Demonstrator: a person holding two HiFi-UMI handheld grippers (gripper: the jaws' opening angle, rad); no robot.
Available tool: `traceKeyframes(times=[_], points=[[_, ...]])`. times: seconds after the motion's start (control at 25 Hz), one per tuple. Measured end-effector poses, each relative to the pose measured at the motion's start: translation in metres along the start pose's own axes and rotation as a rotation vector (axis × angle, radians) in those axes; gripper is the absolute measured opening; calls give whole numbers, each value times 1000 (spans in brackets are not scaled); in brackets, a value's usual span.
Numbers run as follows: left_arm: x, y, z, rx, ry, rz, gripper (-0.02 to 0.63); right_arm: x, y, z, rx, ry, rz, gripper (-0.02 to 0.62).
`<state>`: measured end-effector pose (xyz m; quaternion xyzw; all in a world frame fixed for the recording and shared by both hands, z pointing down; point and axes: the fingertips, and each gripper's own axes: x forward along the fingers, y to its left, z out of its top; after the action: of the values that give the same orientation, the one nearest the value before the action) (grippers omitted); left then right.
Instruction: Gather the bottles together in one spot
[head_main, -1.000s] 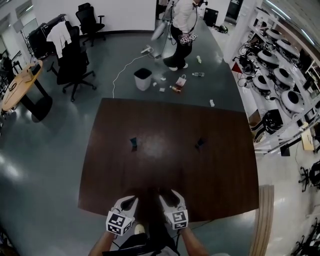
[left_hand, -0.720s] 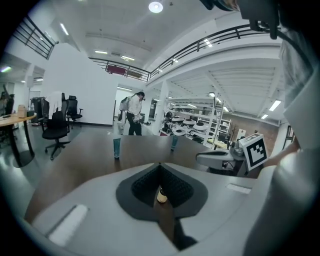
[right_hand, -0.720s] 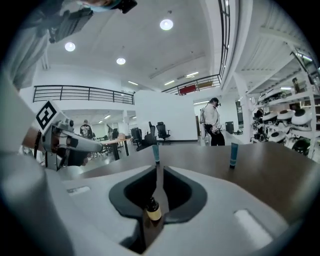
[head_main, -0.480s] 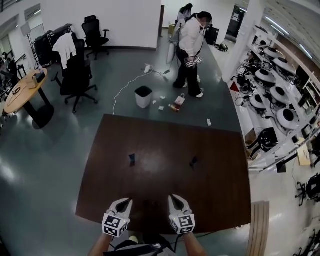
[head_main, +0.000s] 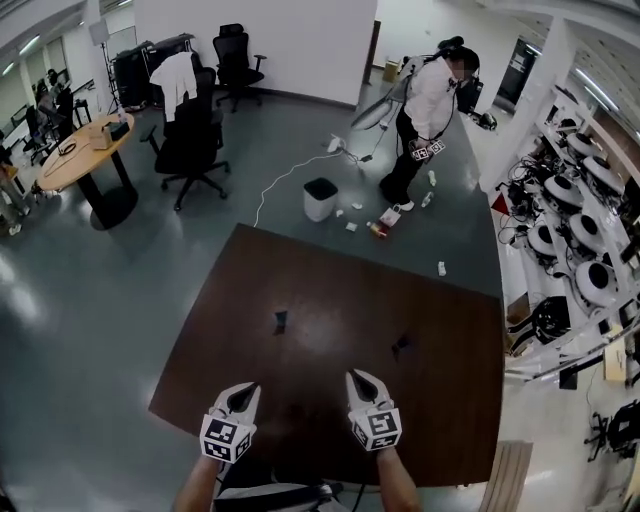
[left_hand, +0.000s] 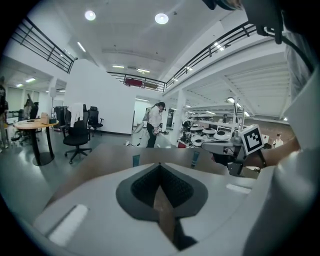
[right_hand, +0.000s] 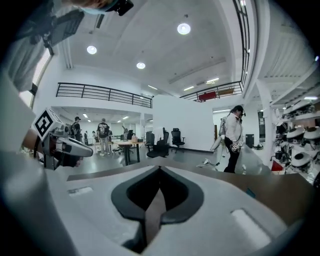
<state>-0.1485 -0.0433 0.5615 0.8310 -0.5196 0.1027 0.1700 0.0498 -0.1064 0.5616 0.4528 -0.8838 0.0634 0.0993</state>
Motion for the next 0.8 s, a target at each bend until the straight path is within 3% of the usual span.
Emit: traceKeyframes(times=[0.24,0.8], points=[[5,15,-3,-9,15,35,0,40,8,6,-22,9,110,2],[59,69,-11,-53,73,25,2,140,20,-18,-44,92,233,2]])
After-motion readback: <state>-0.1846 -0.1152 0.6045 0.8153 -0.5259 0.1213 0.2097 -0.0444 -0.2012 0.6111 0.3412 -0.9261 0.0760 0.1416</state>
